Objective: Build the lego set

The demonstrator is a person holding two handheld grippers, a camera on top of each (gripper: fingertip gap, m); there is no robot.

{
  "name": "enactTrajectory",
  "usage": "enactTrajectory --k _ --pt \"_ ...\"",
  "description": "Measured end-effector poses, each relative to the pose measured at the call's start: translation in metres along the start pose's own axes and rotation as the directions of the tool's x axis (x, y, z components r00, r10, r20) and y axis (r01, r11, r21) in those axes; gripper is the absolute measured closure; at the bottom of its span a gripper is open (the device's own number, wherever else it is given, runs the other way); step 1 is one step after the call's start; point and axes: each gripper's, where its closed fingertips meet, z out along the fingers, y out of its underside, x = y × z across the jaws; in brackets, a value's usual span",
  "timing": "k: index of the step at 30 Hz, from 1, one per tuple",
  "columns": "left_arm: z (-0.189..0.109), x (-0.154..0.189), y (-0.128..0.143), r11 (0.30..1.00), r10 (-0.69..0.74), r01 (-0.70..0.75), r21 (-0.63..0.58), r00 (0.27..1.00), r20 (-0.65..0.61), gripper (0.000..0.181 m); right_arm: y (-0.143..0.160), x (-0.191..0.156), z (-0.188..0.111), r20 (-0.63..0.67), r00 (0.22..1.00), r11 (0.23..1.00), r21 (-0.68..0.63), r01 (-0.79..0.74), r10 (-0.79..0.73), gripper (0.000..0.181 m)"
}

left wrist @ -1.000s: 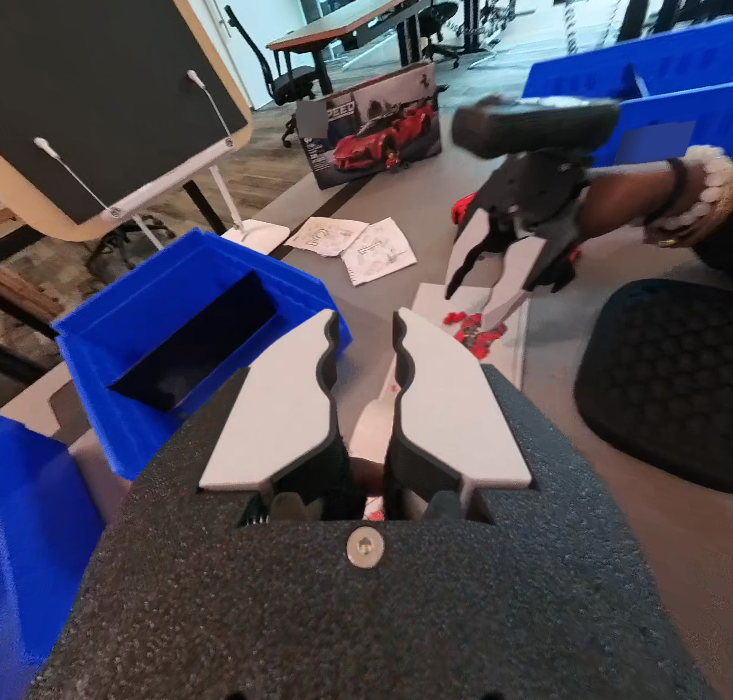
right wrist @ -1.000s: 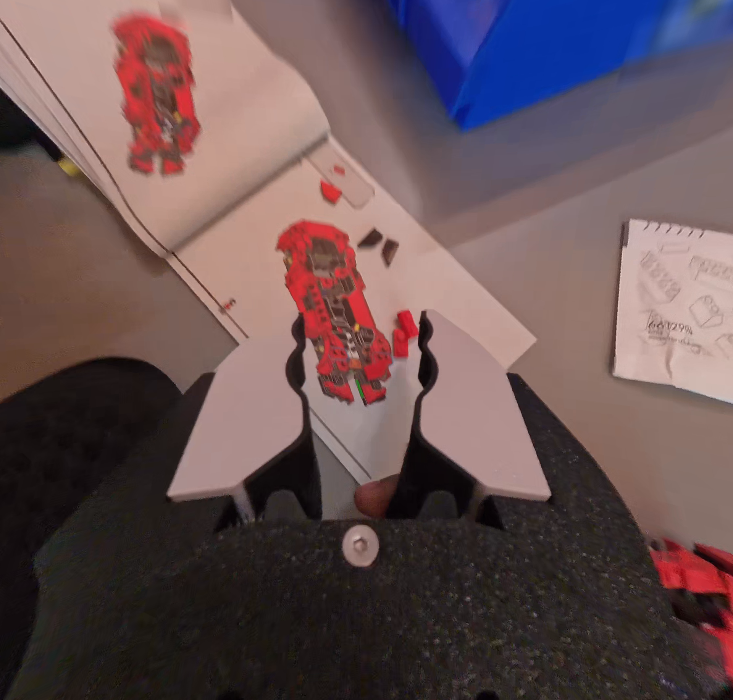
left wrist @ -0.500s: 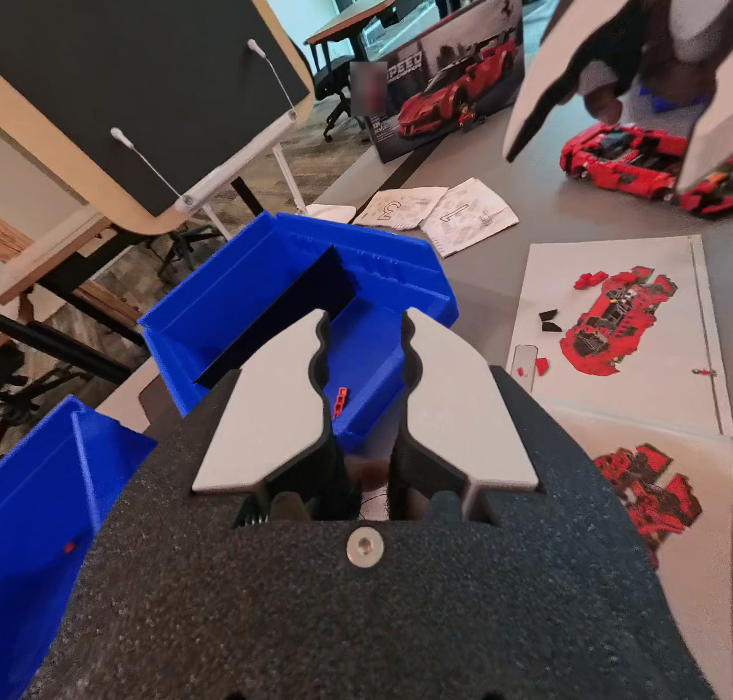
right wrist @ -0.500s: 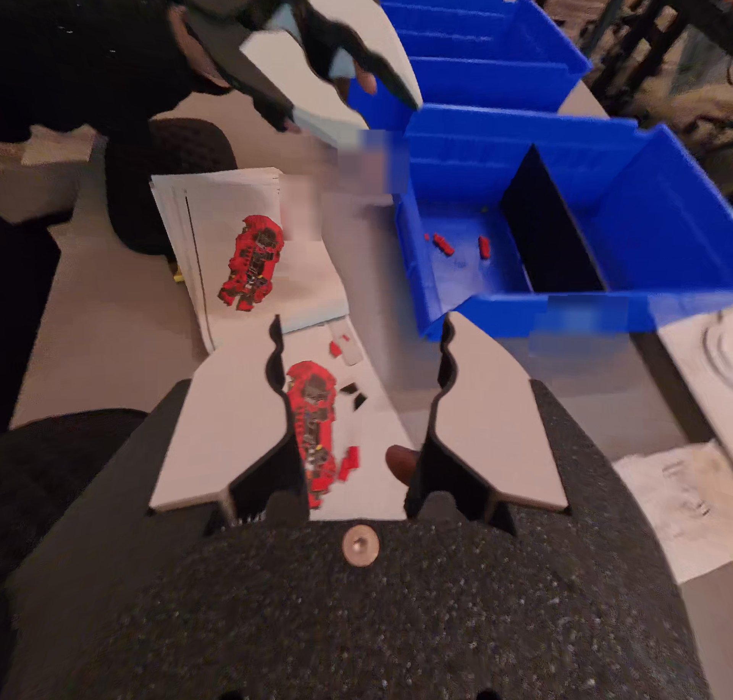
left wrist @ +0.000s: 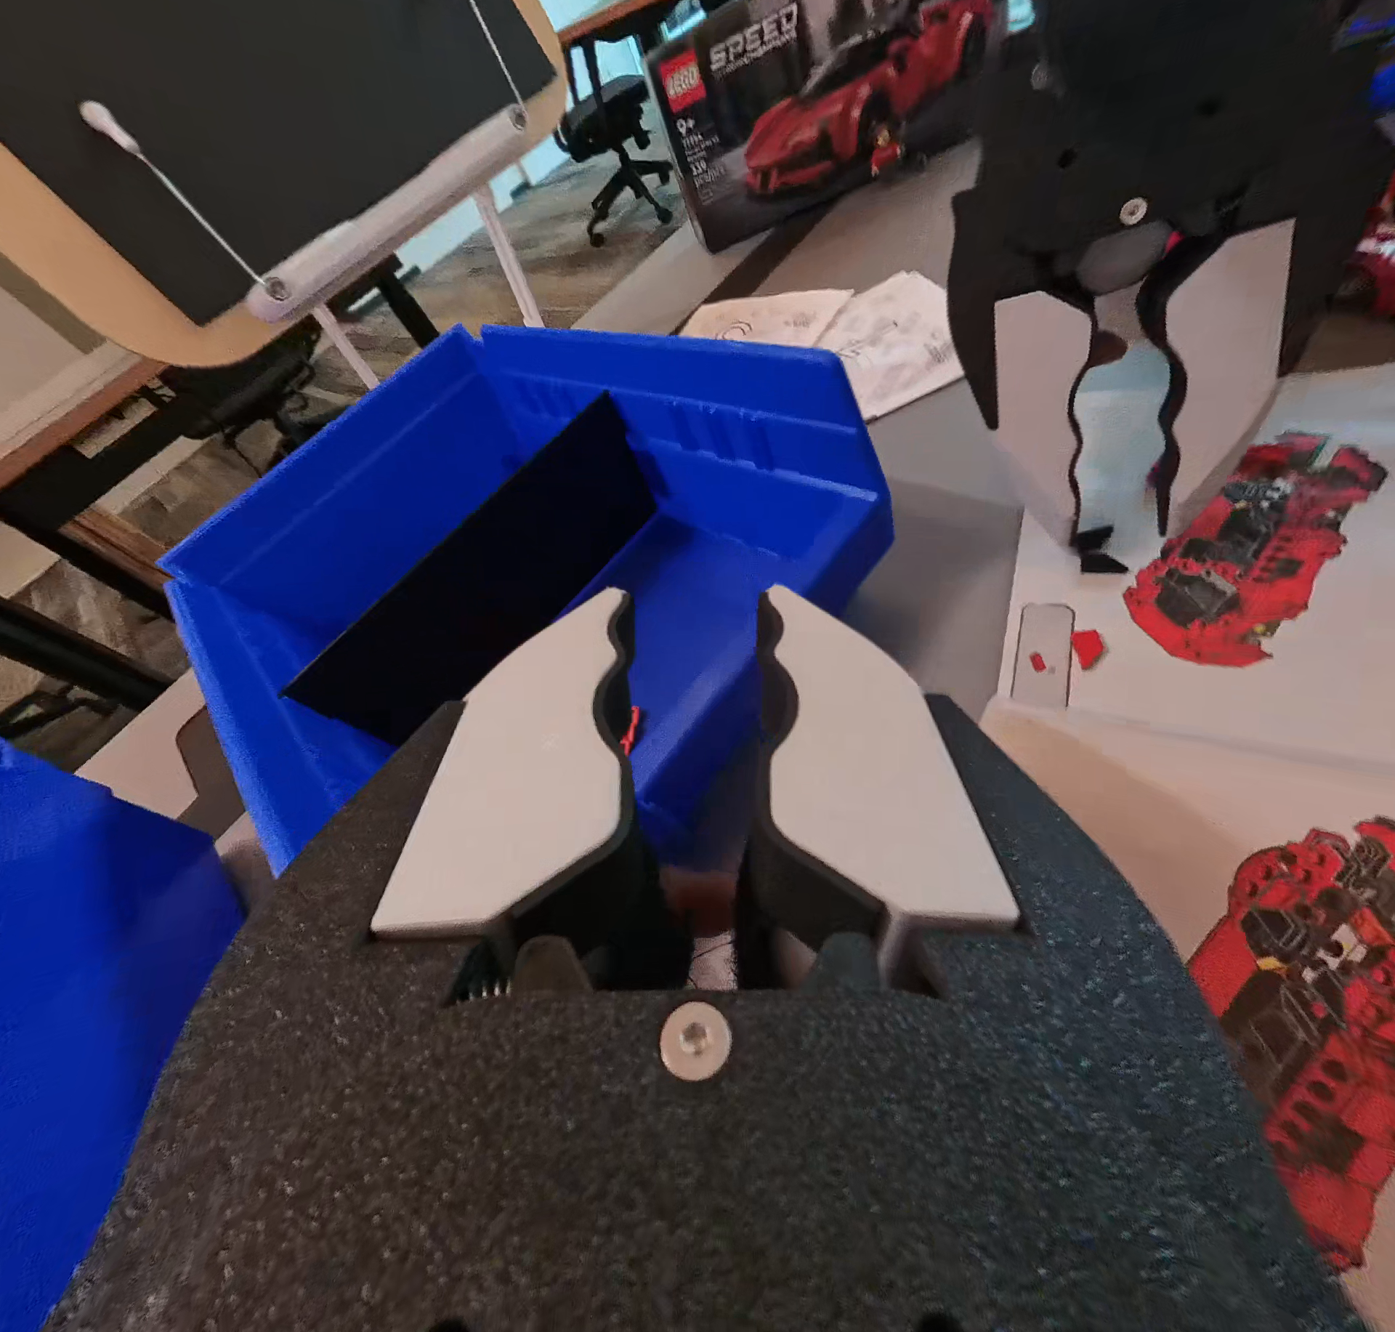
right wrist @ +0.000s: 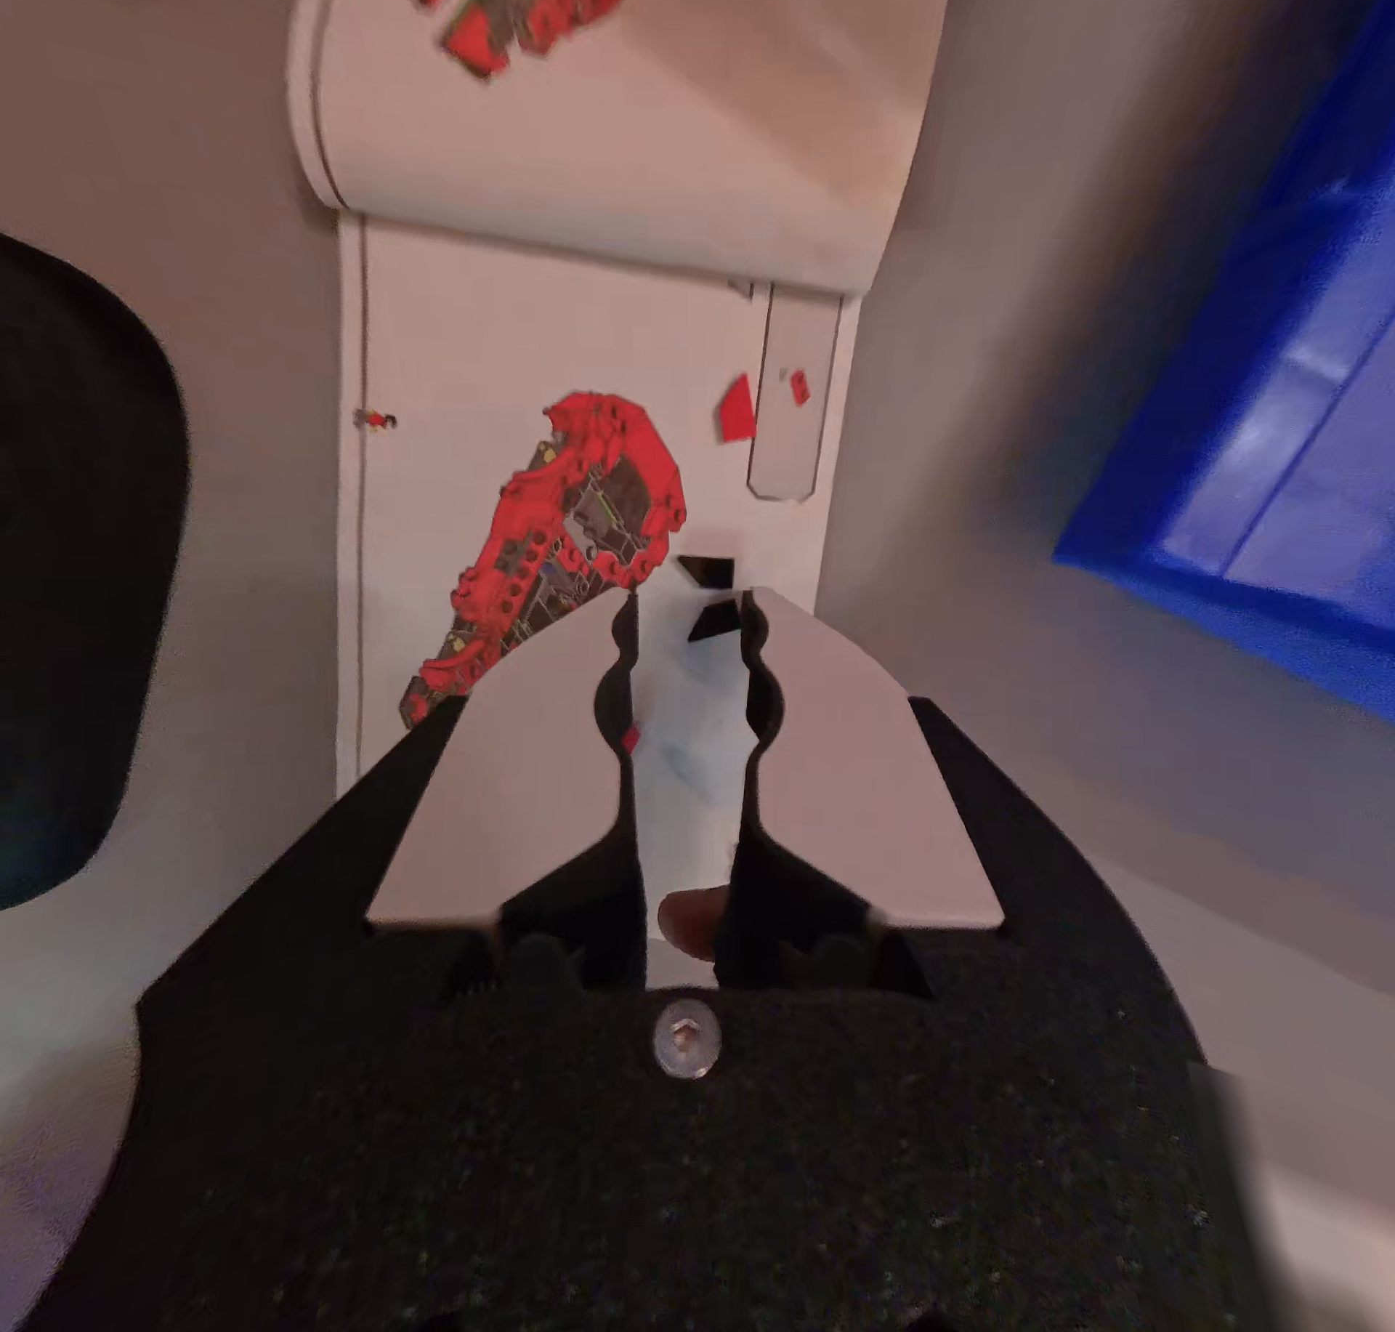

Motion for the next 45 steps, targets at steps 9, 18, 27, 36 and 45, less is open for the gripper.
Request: enactTrajectory --k 9,18,27,36,45 --pt "0.012 0.012 0.016 0.998 -0.060 0.059 -0.020 0.996 -0.068 0.151 0.004 0.008 -0.001 -0.105 0.993 0.999 0.005 -0.050 0.050 0.156" --pt "0.013 0.015 0.022 0.994 -0.106 0.104 -0.018 0.989 -0.101 0.152 -0.006 0.004 0.002 -0.176 0.955 0.971 0.083 -0.226 0.237 0.157" --pt "0.014 0.015 0.025 0.992 -0.124 0.123 -0.014 0.986 -0.112 0.152 -0.007 0.003 0.007 -0.157 0.966 0.976 0.103 -0.190 0.204 0.168" --pt "0.016 0.015 0.028 0.992 -0.128 0.126 -0.024 0.985 -0.115 0.152 -0.006 0.002 0.008 -0.183 0.950 0.968 0.048 -0.247 0.251 0.171" --pt "0.016 0.013 0.031 0.991 -0.130 0.128 -0.031 0.985 -0.110 0.153 -0.006 0.002 0.008 -0.197 0.937 0.957 0.034 -0.288 0.288 0.171"
